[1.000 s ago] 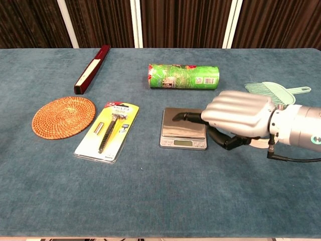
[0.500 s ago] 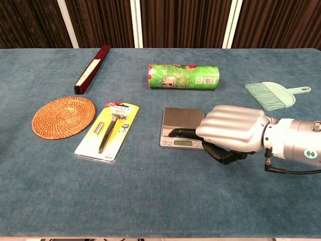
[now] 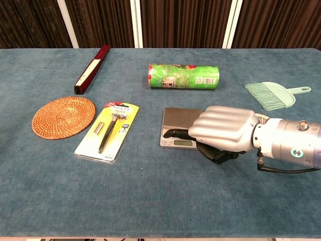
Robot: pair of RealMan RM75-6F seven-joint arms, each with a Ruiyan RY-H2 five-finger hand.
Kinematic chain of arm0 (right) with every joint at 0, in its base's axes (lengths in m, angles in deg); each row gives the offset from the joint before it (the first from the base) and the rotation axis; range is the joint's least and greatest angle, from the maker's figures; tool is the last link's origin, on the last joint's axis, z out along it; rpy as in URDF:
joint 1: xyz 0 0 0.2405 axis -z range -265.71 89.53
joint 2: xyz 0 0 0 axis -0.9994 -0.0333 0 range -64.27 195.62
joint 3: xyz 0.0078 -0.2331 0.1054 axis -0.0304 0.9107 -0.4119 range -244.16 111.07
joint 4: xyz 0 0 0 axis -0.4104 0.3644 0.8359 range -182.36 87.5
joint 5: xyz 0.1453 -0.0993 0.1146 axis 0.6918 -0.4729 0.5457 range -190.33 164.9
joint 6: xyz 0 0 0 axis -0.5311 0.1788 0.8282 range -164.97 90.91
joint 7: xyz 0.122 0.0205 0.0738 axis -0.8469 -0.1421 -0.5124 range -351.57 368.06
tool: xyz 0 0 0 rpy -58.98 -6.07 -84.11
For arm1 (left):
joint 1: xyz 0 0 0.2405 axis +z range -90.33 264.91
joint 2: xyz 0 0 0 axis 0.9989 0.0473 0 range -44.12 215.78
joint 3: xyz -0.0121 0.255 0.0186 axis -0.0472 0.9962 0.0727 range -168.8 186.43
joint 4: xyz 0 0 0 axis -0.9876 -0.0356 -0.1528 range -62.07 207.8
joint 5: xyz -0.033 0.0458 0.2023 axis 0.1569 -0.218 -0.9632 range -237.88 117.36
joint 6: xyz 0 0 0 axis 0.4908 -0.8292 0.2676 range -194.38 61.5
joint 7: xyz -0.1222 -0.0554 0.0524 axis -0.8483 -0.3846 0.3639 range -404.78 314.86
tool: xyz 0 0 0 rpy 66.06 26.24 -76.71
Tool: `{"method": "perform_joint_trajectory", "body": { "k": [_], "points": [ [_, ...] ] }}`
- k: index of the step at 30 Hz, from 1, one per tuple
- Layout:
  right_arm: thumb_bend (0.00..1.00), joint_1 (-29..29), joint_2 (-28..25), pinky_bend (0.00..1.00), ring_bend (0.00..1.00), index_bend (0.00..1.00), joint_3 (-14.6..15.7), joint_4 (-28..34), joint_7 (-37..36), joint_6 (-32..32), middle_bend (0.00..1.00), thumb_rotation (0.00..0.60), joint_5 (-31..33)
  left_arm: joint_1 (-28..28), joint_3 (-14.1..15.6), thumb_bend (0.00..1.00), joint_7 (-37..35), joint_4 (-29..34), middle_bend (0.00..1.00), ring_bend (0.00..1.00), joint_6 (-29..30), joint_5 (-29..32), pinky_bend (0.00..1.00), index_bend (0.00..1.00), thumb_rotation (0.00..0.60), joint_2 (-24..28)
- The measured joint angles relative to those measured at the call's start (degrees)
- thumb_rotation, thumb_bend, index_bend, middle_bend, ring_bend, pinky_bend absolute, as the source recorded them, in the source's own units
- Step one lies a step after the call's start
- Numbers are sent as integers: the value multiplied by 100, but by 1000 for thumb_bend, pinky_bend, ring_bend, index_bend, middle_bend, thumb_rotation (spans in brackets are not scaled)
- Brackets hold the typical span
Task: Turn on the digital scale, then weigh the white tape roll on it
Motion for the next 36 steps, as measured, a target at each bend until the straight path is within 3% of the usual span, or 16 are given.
{"method": "perform_joint_trajectory", "body": {
  "k": [10,36],
  "points": [
    [904,-150,45,673,831,6,-8,22,405,157,769,600,482,-2,-1,0,6,-5,0,0,-2,5,0,0,600,-5],
    [903,-448,70,672,832,11,139,90,852,135,771,600,967,-12,-5,0,36,-12,0,0,-11,17,0,0,600,-19]
  ]
}}
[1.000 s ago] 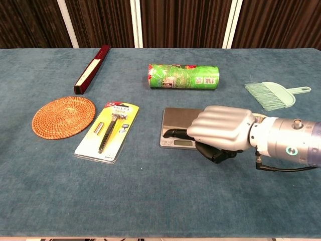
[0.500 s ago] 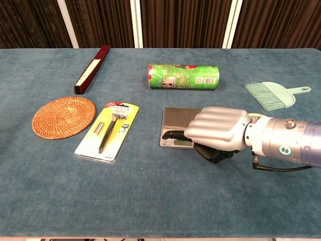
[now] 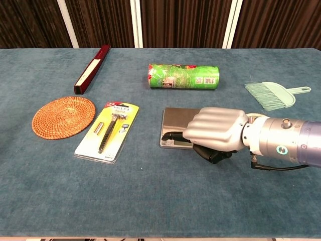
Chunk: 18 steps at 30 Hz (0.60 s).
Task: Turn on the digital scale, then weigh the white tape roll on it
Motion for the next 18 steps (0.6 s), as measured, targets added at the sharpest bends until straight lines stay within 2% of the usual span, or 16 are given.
{"method": "perform_joint_trajectory", "body": {
  "k": [18],
  "points": [
    [903,-110,35,673,832,30,117,-28,22,-86,771,600,117,3,3,0,-20,2,0,0,1,-7,0,0,600,8]
  ]
}}
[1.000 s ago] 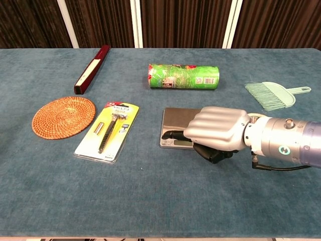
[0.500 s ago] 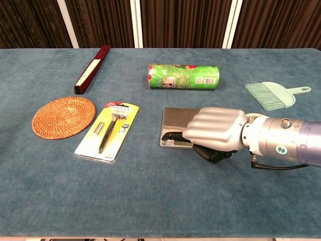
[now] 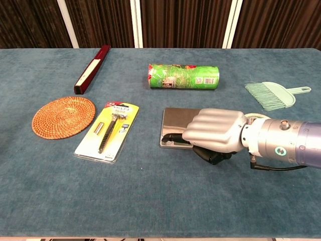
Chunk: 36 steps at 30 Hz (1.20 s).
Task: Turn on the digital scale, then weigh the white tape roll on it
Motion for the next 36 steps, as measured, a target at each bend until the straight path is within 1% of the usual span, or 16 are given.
{"method": "perform_joint_trajectory", "body": {
  "k": [36],
  "points": [
    [903,-90,-27,673,833,74,176,-69,-200,-105,770,600,-76,2,-2,0,6,6,0,0,3,8,0,0,600,4]
  ]
}}
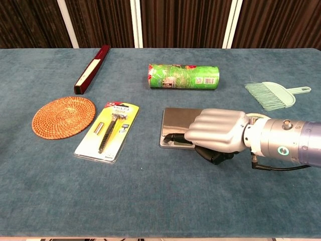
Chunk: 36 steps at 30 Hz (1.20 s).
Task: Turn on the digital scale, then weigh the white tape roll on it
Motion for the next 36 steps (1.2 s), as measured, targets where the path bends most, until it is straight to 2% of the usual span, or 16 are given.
{"method": "perform_joint_trajectory", "body": {
  "k": [11,25,36],
  "points": [
    [904,-21,36,673,833,86,24,-32,15,-8,771,600,1,0,0,0,1,0,0,0,-1,1,0,0,600,0],
    [903,-43,50,672,833,160,48,-47,76,-12,770,600,32,0,1,0,0,1,0,0,-2,1,0,0,600,2],
    [903,-57,70,673,833,179,68,-67,82,-2,771,600,44,0,3,0,-7,-1,0,0,-4,-2,0,0,600,5]
  ]
}}
